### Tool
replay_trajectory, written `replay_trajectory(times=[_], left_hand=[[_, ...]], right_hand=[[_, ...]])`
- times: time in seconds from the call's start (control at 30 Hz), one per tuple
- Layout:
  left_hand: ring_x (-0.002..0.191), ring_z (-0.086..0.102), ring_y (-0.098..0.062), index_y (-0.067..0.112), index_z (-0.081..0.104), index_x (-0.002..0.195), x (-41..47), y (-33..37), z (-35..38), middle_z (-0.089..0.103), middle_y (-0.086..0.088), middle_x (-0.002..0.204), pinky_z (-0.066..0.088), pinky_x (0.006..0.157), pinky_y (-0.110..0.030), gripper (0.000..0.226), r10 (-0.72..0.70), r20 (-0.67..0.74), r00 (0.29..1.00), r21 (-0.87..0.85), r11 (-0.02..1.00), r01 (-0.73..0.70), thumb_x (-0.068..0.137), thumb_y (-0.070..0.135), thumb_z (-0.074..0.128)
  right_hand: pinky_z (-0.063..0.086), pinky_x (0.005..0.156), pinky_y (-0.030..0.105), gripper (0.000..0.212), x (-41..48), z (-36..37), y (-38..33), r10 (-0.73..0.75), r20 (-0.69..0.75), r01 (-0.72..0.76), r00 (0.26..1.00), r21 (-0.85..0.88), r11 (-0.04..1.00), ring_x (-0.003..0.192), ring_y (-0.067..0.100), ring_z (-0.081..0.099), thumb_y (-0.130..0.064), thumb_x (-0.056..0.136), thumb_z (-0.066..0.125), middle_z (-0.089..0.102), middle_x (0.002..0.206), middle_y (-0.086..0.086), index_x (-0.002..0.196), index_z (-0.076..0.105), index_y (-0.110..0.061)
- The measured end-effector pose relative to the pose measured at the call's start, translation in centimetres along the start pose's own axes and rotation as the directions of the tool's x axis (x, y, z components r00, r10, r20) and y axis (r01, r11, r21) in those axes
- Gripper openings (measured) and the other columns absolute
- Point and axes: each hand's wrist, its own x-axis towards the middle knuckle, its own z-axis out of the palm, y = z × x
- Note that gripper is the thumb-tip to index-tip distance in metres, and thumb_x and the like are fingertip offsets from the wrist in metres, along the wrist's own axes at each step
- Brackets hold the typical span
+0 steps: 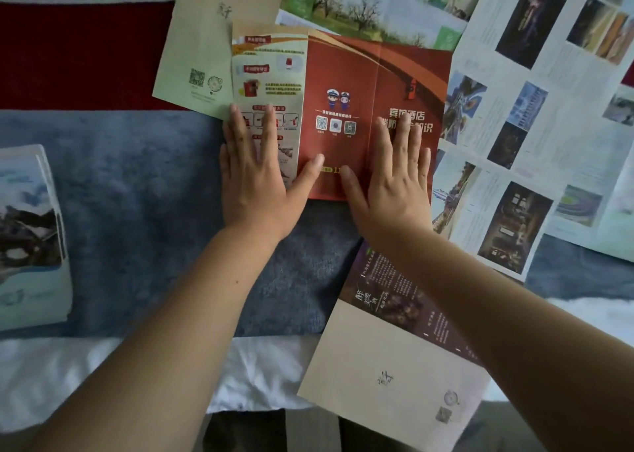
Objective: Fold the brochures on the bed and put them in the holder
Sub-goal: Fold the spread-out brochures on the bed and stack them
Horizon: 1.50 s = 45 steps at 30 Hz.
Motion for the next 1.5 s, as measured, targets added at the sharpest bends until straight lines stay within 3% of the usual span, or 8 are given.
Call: replay_trajectory(times=[0.23,0.33,0.47,0.63,0.73,0.87,1.2,1.5], left_hand=[[0.159,0.006,-0.028,0.021,0.009,0.165,-1.0,2.4,-1.1,0.005,-0.013,0.172,0.012,0.128,-0.049,0.08,-0.043,0.029,0.999,-0.35,0.936,0.051,0.103,0.053,0.047],[0.139,0.047,-0.024,0.018,0.042,0.153,-1.2,3.4,-2.5,0.05,-0.007,0.151,0.039,0.115,-0.047,0.052,-0.013,0.005,1.0,-0.438,0.899,0.014,0.104,0.033,0.052],[0.097,0.064,-0.008,0.014,0.06,0.123,-1.4,3.4,-4.2,0.072,-0.001,0.115,0.047,0.078,-0.009,0.024,-0.035,-0.055,0.998,-0.473,0.881,0.005,0.104,0.026,0.052],[0.14,0.047,-0.017,0.015,0.027,0.161,-0.9,0.5,-4.8,0.045,-0.004,0.158,0.037,0.116,-0.026,0.079,-0.096,-0.109,0.989,-0.409,0.912,0.044,0.095,0.015,0.07],[0.138,0.045,-0.021,0.016,0.011,0.165,-0.8,-1.0,-4.5,0.042,-0.009,0.154,0.036,0.108,-0.027,0.095,-0.119,-0.163,0.979,-0.264,0.962,0.073,0.092,0.011,0.071],[0.151,0.029,-0.034,0.019,0.014,0.164,-0.9,-1.8,-4.3,0.021,-0.019,0.166,0.031,0.119,-0.048,0.085,-0.09,-0.183,0.979,-0.038,0.996,0.084,0.095,0.015,0.065],[0.159,0.003,-0.032,0.027,0.02,0.164,-3.1,-2.8,-2.2,0.002,-0.013,0.172,0.022,0.124,-0.05,0.065,0.024,0.024,0.999,-0.014,1.0,-0.024,0.106,0.037,0.047],[0.159,-0.004,-0.03,0.03,0.005,0.164,-2.9,-3.2,-3.8,-0.003,-0.014,0.172,0.014,0.129,-0.047,0.067,-0.086,0.116,0.99,-0.407,0.905,0.126,0.108,0.045,0.039]], right_hand=[[-0.009,0.128,0.042,0.076,0.1,0.3,0.4,-0.112,0.042,0.112,0.993,0.011,0.994,0.158,0.023,-0.016,-0.059,0.107,0.032,-0.01,0.173,0.007,0.166,0.0,-0.023],[-0.007,0.128,0.041,0.075,0.0,0.2,0.0,-0.187,0.064,0.182,0.98,0.083,0.98,0.159,0.021,-0.012,-0.056,0.108,0.036,-0.005,0.174,0.004,0.166,0.005,-0.019],[-0.007,0.128,0.036,0.071,-0.1,-0.1,-0.4,-0.29,0.096,0.279,0.952,0.117,0.953,0.16,0.019,-0.008,-0.049,0.109,0.038,0.002,0.174,0.003,0.166,0.011,-0.015],[-0.002,0.129,0.045,0.073,-0.2,0.0,-1.0,-0.281,0.112,0.278,0.953,0.046,0.96,0.159,0.03,-0.011,-0.049,0.108,0.039,-0.004,0.172,0.015,0.165,0.016,-0.01],[-0.001,0.129,0.048,0.074,-0.3,0.4,-1.5,-0.293,0.108,0.285,0.95,0.085,0.955,0.159,0.029,-0.012,-0.053,0.107,0.04,-0.004,0.172,0.014,0.165,0.017,-0.012],[-0.003,0.129,0.046,0.077,-0.5,1.2,-2.3,-0.299,0.126,0.293,0.946,0.064,0.954,0.159,0.024,-0.014,-0.058,0.106,0.036,-0.006,0.173,0.01,0.166,0.013,-0.015],[-0.005,0.128,0.052,0.063,-0.5,2.3,-5.5,-0.239,0.055,0.239,0.969,0.011,0.971,0.158,0.036,-0.012,-0.036,0.109,0.042,-0.004,0.171,0.022,0.163,0.024,-0.009],[-0.006,0.129,0.047,0.062,-0.4,3.4,-8.3,-0.231,0.134,0.204,0.964,0.186,0.961,0.159,0.025,-0.014,-0.042,0.111,0.029,-0.004,0.172,0.015,0.166,0.013,-0.017]])
